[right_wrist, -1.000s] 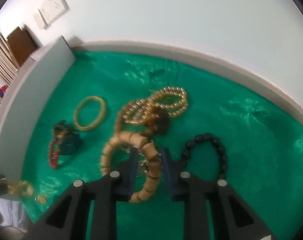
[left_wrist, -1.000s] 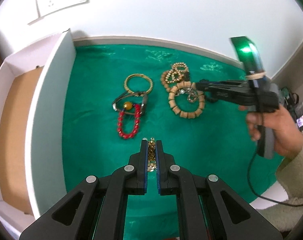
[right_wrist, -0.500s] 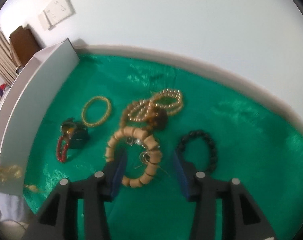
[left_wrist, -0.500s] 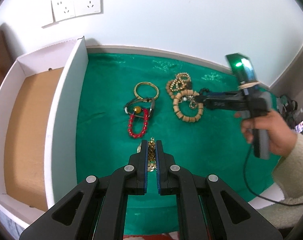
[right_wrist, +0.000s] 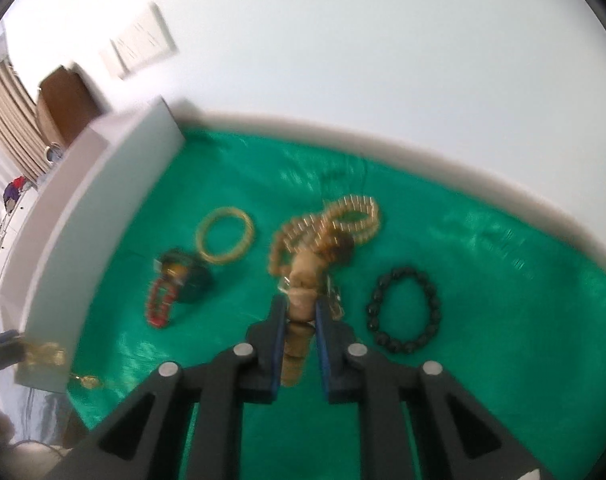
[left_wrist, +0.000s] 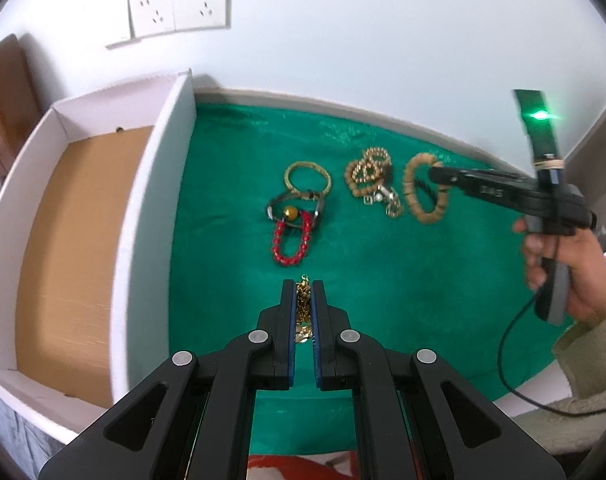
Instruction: Organize jewelry
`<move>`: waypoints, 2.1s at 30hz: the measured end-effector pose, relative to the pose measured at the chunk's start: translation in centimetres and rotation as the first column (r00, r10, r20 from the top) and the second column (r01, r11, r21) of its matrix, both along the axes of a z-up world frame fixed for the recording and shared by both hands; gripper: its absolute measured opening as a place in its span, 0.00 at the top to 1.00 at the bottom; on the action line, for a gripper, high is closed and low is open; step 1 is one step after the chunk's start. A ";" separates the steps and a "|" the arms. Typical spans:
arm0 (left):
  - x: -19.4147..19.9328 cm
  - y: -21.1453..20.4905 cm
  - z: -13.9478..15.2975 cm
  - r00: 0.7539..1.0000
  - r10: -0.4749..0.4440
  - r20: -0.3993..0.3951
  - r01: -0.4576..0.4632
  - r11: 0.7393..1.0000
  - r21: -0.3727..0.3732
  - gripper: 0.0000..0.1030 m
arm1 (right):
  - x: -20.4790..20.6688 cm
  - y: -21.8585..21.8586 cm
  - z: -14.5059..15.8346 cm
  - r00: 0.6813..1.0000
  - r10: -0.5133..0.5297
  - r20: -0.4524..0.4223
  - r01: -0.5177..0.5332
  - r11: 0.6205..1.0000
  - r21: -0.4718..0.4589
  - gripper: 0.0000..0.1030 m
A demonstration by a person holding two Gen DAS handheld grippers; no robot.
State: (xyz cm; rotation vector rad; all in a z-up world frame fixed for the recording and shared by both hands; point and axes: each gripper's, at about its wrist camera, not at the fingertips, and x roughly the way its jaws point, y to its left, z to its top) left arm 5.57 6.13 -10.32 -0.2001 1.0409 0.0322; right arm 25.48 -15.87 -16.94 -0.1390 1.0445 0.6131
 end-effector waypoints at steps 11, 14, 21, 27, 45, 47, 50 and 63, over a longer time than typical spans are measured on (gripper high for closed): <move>-5.2 9.2 8.0 0.956 0.266 0.124 -0.269 0.963 0.005 0.96 | -5.4 11.3 12.7 0.940 0.309 0.144 -0.333 0.923 0.191 0.86; -6.7 13.2 7.5 0.916 0.384 0.116 -0.390 0.920 0.034 0.96 | -7.3 17.0 13.5 0.893 0.427 0.140 -0.449 0.861 0.239 0.86; -9.0 19.4 1.6 0.829 0.559 0.027 -0.560 0.826 0.066 0.96 | -11.0 29.0 9.4 0.780 0.624 0.045 -0.615 0.752 0.235 0.86; -10.3 21.5 -3.2 0.790 0.613 -0.039 -0.608 0.789 0.082 0.96 | -13.1 34.3 4.5 0.754 0.657 0.034 -0.656 0.748 0.096 0.86; -9.7 19.8 -4.1 0.788 0.616 0.005 -0.610 0.780 0.139 0.19 | -14.9 30.7 9.9 0.811 0.504 0.297 -0.489 0.863 -0.130 0.36; -9.4 19.1 -3.8 0.794 0.607 0.019 -0.601 0.781 0.171 0.17 | -14.8 29.9 10.8 0.816 0.486 0.312 -0.467 0.873 -0.138 0.36; -8.9 18.2 -3.6 0.810 0.586 0.025 -0.578 0.792 0.194 0.17 | -14.3 28.4 12.0 0.827 0.457 0.327 -0.435 0.889 -0.142 0.36; -7.2 15.9 -2.9 0.852 0.521 0.060 -0.516 0.812 0.275 0.15 | -12.6 24.6 13.9 0.853 0.350 0.387 -0.298 0.935 -0.190 0.36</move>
